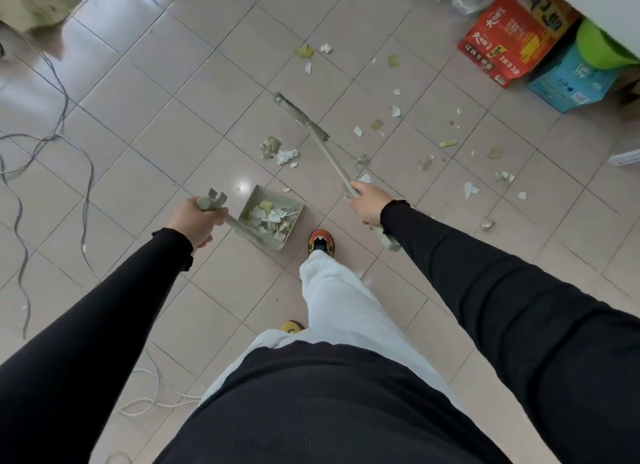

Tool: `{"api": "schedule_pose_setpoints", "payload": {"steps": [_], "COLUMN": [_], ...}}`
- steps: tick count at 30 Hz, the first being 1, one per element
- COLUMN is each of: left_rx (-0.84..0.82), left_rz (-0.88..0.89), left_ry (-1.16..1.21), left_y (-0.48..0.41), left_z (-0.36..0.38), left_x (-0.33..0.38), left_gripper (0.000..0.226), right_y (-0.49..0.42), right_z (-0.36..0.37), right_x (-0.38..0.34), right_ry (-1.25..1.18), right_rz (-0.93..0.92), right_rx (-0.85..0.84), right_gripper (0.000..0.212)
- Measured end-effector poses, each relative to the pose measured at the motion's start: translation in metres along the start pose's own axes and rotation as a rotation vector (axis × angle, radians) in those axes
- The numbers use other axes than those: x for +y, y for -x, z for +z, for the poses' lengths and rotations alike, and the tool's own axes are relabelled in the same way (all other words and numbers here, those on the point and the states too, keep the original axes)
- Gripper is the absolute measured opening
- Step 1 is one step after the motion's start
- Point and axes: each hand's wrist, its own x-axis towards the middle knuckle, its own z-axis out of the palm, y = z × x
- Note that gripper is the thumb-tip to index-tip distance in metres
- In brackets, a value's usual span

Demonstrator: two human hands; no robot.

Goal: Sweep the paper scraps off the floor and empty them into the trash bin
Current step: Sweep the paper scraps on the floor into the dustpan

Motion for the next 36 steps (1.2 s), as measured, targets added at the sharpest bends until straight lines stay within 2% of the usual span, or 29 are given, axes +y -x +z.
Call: {"api": "schedule_pose_setpoints", "payload": {"steps": [4, 7, 9, 13, 17, 21, 26, 29, 32, 34, 36], "left_rx": [0.001, 0.005, 0.003, -0.002, -0.012, -0.050, -0.084, -0.091, -0.096, -0.094, -0.093], "left_rz": [-0.036, -0.048, -0.045, -0.041, -0.035, 0.001, 0.024, 0.035, 0.054, 0.068, 0.090], "left_ry": [0.005, -0.016, -0.043, -0.065, -0.062, -0.095, -0.133, -0.150, -0.150, -0.163, -0.186], "left_y": [-0.019, -0.029, -0.036, -0.051, -0.061, -0.066, -0.067, -0.067, -0.068, -0.068, -0.069], "left_z": [-0.002, -0.001, -0.001, -0.007, -0.017, -0.024, -0.028, -0.030, -0.033, -0.035, -0.036], "left_x": [0.031, 0.043, 0.046, 0.044, 0.042, 0.045, 0.041, 0.037, 0.032, 0.030, 0.028], "left_gripper": [0.019, 0.017, 0.016, 0.012, 0.007, 0.008, 0.010, 0.009, 0.005, 0.004, 0.004], "right_y": [-0.055, -0.074, -0.072, -0.046, 0.001, 0.028, 0.001, -0.002, 0.011, 0.029, 0.050], "right_z": [-0.031, -0.039, -0.039, -0.038, -0.051, -0.041, 0.003, 0.030, 0.037, 0.030, 0.026], "right_x": [-0.052, -0.075, -0.077, -0.053, -0.018, 0.003, -0.024, -0.038, -0.034, -0.024, -0.014], "right_ry": [0.202, 0.245, 0.348, 0.488, 0.414, 0.347, 0.477, 0.495, 0.321, 0.121, 0.042], "right_rz": [0.017, 0.038, 0.039, 0.079, 0.077, 0.065, 0.044, 0.083, 0.118, 0.134, 0.127], "right_rx": [-0.065, -0.075, -0.091, -0.259, -0.321, -0.251, -0.129, -0.181, -0.305, -0.305, -0.274], "right_gripper": [0.061, 0.052, 0.046, 0.042, 0.044, 0.053, 0.053, 0.052, 0.045, 0.046, 0.051]}}
